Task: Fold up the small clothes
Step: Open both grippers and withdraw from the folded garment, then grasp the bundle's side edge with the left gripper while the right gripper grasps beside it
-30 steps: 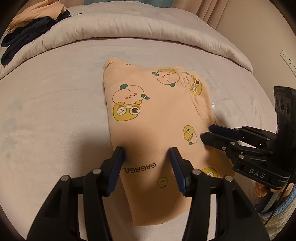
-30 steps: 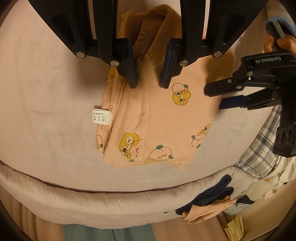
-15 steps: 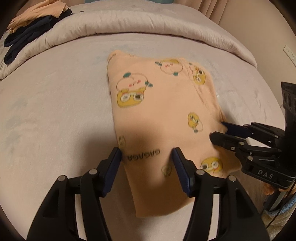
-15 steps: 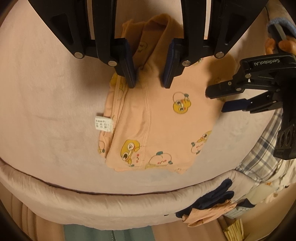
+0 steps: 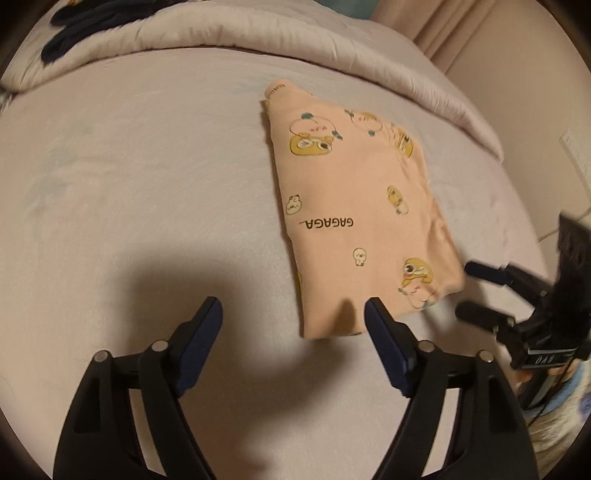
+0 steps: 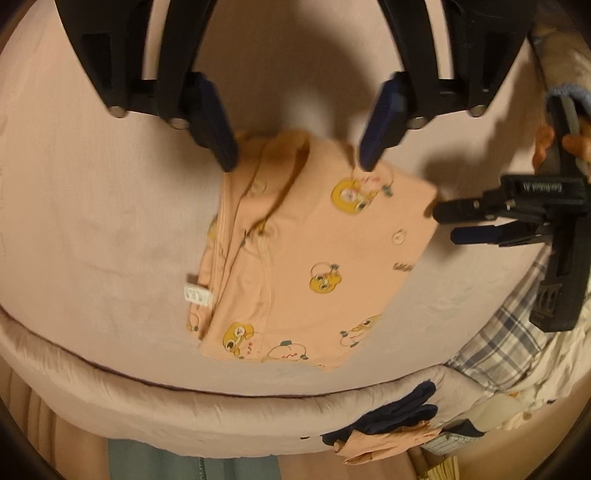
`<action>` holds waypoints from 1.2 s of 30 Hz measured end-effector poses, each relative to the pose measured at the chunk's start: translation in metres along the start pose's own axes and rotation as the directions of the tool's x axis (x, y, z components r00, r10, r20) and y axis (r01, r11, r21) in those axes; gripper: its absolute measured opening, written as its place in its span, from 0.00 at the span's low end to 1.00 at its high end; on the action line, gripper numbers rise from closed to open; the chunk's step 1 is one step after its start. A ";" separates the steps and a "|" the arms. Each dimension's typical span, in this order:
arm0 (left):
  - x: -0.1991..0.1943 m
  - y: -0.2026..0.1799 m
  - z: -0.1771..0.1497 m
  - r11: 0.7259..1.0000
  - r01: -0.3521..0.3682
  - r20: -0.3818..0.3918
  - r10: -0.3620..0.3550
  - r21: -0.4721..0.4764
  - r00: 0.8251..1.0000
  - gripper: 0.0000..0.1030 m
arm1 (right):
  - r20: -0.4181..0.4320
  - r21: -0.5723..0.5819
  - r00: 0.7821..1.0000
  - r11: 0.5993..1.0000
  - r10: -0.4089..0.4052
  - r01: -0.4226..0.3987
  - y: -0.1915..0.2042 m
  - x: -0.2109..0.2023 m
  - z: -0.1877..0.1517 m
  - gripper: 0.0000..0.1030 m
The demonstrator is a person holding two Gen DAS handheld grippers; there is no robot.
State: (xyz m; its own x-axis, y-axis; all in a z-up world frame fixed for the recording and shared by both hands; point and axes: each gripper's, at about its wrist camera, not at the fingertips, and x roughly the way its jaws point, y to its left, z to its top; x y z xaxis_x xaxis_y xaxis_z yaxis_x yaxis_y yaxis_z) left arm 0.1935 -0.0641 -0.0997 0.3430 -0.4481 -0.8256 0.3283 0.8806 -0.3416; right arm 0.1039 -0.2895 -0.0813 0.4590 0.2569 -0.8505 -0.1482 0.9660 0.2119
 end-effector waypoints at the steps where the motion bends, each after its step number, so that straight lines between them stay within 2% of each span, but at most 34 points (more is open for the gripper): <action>1: -0.002 0.002 0.000 1.000 0.018 0.005 -0.018 -0.016 1.000 0.84 | 0.005 0.011 1.000 1.000 0.020 -0.020 -0.002 -0.003 -0.002 0.83; 2: -0.004 0.006 0.000 0.998 0.047 0.012 -0.047 -0.044 0.999 0.88 | 0.007 0.025 0.999 0.999 0.039 -0.039 -0.005 -0.006 -0.003 0.84; 6: -0.005 0.014 0.003 0.976 0.174 0.027 -0.171 -0.131 0.985 0.89 | 0.028 0.119 0.996 0.989 0.082 -0.084 -0.026 -0.009 -0.002 0.87; 8: -0.001 0.017 0.008 0.957 0.238 0.039 -0.234 -0.167 0.971 0.90 | 0.036 0.208 0.990 0.969 0.133 -0.137 -0.043 -0.008 -0.002 0.87; 12: 0.011 0.024 0.017 0.918 0.318 0.048 -0.316 -0.235 0.948 0.90 | 0.072 0.350 0.972 0.907 0.223 -0.234 -0.072 0.000 -0.001 0.87; 16: 0.021 0.024 0.030 0.903 0.349 0.053 -0.347 -0.249 0.936 0.90 | 0.103 0.414 0.959 0.865 0.265 -0.284 -0.087 0.006 0.005 0.87; 25: 0.045 0.017 0.057 0.898 0.377 0.015 -0.384 -0.227 0.923 0.90 | 0.114 0.446 0.945 0.834 0.307 -0.325 -0.093 0.029 0.035 0.87; 30: 0.053 0.016 0.066 0.889 0.402 0.016 -0.408 -0.219 0.913 0.90 | 0.128 0.468 0.916 0.791 0.379 -0.393 -0.101 0.039 0.043 0.87; 36: 0.058 0.012 0.072 0.891 0.408 0.017 -0.413 -0.200 0.911 0.91 | 0.122 0.460 0.911 0.791 0.395 -0.405 -0.100 0.047 0.054 0.85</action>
State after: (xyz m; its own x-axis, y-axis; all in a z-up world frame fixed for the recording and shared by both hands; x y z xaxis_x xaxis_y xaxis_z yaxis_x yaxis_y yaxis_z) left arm 0.2805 -0.0908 -0.1194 0.1919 -0.7745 -0.6028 0.2567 0.6324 -0.7308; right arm 0.1874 -0.3725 -0.1161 0.4661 0.6191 -0.6320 0.0999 0.6729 0.7329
